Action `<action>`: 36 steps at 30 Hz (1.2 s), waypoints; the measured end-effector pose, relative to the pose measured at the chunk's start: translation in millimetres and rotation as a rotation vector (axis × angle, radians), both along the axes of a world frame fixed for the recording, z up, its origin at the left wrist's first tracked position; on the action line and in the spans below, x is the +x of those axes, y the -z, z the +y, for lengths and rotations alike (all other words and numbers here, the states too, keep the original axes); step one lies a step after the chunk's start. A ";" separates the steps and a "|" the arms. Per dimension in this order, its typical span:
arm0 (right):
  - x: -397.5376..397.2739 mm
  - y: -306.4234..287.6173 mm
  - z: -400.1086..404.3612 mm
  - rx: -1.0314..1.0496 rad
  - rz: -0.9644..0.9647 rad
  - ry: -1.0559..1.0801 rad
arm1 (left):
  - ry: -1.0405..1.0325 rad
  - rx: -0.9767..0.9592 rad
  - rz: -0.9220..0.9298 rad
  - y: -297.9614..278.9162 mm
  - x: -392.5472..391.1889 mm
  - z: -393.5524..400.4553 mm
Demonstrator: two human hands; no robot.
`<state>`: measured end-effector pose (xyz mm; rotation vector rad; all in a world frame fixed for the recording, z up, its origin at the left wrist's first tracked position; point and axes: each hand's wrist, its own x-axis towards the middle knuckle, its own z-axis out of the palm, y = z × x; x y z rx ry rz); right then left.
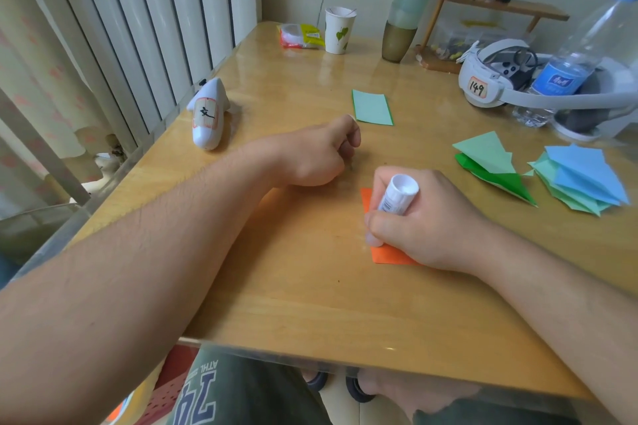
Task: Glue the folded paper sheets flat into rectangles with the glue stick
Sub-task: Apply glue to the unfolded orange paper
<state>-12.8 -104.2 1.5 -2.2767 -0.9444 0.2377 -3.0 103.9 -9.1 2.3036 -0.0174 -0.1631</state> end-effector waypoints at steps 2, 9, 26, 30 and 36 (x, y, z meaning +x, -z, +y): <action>-6.8 0.3 -4.4 0.013 0.034 -0.027 | -0.002 0.002 0.001 -0.4 -0.8 0.3; -2.8 1.3 -13.8 0.268 0.171 -0.043 | 0.002 0.013 -0.004 1.1 0.3 -0.9; -12.1 11.8 -10.1 0.076 -0.062 -0.035 | 0.051 0.118 -0.037 -1.0 -5.4 -2.3; -10.3 5.0 -12.5 0.229 0.070 0.022 | 0.047 0.133 -0.037 -0.6 -5.7 -2.2; -6.6 10.0 -19.6 0.133 -0.017 0.050 | 0.052 0.126 -0.050 0.1 -4.1 -2.1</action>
